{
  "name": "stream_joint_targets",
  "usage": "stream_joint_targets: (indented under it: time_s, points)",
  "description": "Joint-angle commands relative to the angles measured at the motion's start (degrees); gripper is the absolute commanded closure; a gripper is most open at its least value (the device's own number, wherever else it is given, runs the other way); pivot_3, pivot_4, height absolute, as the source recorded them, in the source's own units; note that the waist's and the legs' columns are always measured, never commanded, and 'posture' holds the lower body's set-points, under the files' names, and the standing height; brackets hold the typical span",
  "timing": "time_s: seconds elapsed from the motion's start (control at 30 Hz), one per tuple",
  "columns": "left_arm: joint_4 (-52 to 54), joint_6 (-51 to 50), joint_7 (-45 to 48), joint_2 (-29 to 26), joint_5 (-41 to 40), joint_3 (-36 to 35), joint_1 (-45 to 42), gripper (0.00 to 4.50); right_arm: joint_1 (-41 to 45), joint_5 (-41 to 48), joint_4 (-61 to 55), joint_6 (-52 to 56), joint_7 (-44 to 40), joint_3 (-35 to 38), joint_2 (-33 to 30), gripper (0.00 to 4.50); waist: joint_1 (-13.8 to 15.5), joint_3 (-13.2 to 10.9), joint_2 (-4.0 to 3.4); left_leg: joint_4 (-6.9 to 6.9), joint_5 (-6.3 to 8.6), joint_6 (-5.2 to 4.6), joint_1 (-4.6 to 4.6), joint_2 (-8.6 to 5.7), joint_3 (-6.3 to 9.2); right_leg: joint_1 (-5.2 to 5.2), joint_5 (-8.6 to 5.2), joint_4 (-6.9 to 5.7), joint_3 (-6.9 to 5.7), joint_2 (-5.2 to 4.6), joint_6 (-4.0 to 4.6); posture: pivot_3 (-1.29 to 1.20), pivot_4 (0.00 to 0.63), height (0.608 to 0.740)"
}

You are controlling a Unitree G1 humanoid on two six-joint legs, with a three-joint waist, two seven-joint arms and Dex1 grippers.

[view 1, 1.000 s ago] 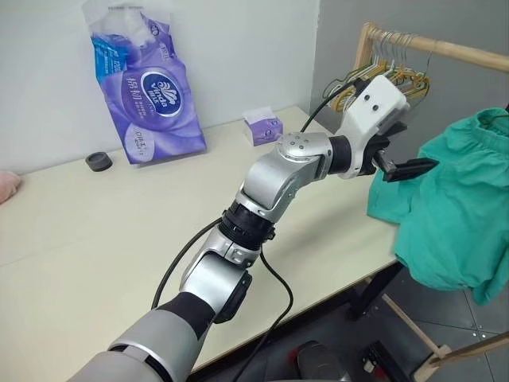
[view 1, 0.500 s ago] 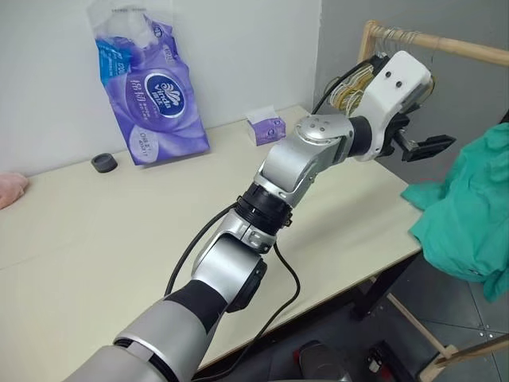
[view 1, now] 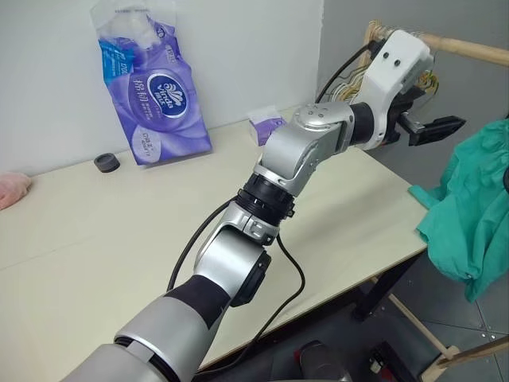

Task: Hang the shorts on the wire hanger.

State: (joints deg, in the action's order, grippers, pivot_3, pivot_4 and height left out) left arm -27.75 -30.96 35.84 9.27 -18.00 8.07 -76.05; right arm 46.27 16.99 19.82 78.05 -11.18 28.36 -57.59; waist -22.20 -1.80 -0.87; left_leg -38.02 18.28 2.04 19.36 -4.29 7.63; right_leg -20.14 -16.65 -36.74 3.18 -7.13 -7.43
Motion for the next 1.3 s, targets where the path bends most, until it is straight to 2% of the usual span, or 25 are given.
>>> stream_joint_targets:
  time_s: [0.03,0.07,0.17,0.4,0.43,0.6,0.73,0.9,1.03,1.13,1.2,1.3]
  points:
    - [1.15,-0.24,0.57,1.17,-0.57,-0.50,-1.94,0.00,2.33,0.09,-4.16,0.60,1.40,3.52,0.77,3.88,0.01,0.00,0.00,-0.01,0.00,0.00,0.00,-0.02,0.01,0.00,0.00,0.00,0.00,-0.03,0.00,-0.43,0.000,0.740]
    - [1.31,-0.30,0.68,1.09,-0.45,-0.32,-1.76,0.00,2.49,0.08,-4.93,1.31,1.82,4.30,1.27,3.72,0.03,0.00,0.00,-0.01,0.00,0.00,0.00,-0.03,0.01,0.00,0.00,0.00,0.00,-0.03,-0.01,-0.43,0.000,0.740]
    - [2.10,-0.59,1.08,0.87,-0.17,0.22,-1.21,0.00,3.27,0.06,-7.92,3.76,3.07,6.81,2.59,2.78,0.07,0.00,0.00,-0.01,0.00,0.00,0.01,-0.03,0.02,0.00,0.01,-0.01,0.00,-0.04,0.01,-0.43,0.000,0.740]
    - [2.72,-1.07,1.57,0.73,-0.11,0.55,-0.80,0.00,5.28,-1.64,-15.27,7.59,6.54,11.55,4.28,0.24,0.23,0.00,0.00,-0.02,0.01,-0.01,0.02,-0.04,0.03,-0.01,0.00,-0.02,0.01,-0.07,-0.02,-0.43,0.000,0.740]
    - [2.93,-1.26,1.78,0.63,-0.11,0.70,-0.58,0.00,5.63,-2.15,-17.10,8.41,7.40,12.39,4.85,0.02,0.23,0.00,0.00,-0.03,0.01,-0.01,0.02,-0.04,0.04,-0.01,0.00,-0.02,0.01,-0.07,-0.03,-0.43,0.000,0.740]
    - [3.65,-2.13,3.16,0.07,-0.01,1.49,0.34,0.00,5.04,-3.98,-24.76,7.41,9.34,11.36,6.64,0.02,0.12,0.01,-0.02,-0.02,0.01,-0.01,0.02,-0.03,0.03,-0.03,-0.05,-0.04,0.03,-0.08,-0.12,-0.44,0.000,0.740]
    - [4.06,-3.05,4.27,-0.27,0.00,2.14,1.02,0.00,3.56,-4.82,-27.87,1.24,8.49,7.31,5.87,0.02,0.02,0.01,-0.03,-0.02,0.01,-0.01,0.01,-0.03,0.05,-0.03,-0.07,-0.05,0.05,-0.09,-0.15,-0.44,0.000,0.740]
    - [6.45,-4.42,4.62,-2.55,1.09,3.49,4.92,0.00,-1.19,-4.71,-33.13,-12.94,2.97,-0.48,5.51,0.02,-0.09,0.02,-0.02,-0.01,0.01,-0.01,-0.05,-0.03,0.06,-0.01,-0.10,-0.06,0.10,-0.11,-0.19,-0.42,0.000,0.740]
    - [12.25,-7.20,0.73,-9.58,3.55,2.03,14.80,0.00,-12.04,0.97,-43.95,-18.94,-5.21,-7.44,12.40,0.02,-0.69,0.07,0.06,0.06,0.02,-0.01,-0.43,0.08,0.08,0.17,-0.11,-0.09,0.25,0.06,-0.20,-0.40,0.000,0.740]
    - [16.20,-7.95,-2.43,-13.03,4.12,0.14,20.83,0.00,-17.00,1.64,-48.03,-22.18,-6.17,-11.11,17.23,0.02,-0.83,0.07,0.06,0.03,-0.01,0.02,-0.46,0.15,0.13,0.17,-0.11,-0.15,0.35,-0.01,-0.21,-0.36,0.000,0.740]
    - [21.84,-6.64,-10.70,-15.78,6.67,-4.92,30.64,0.00,-21.81,3.14,-50.12,-27.66,-9.50,-17.56,22.59,0.02,-0.04,0.17,-0.07,-0.01,-0.02,0.04,-0.37,0.12,0.11,0.07,0.02,-0.21,0.44,-0.22,-0.04,-0.33,0.000,0.740]
    - [30.58,-6.57,-23.78,-17.63,12.00,-11.70,44.42,0.00,-25.83,2.52,-48.36,-36.29,-13.30,-26.91,29.14,0.02,0.35,0.51,0.61,0.06,0.01,0.01,-0.42,0.18,0.15,-0.02,0.04,-0.20,0.54,-0.14,-0.01,-0.26,0.000,0.740]
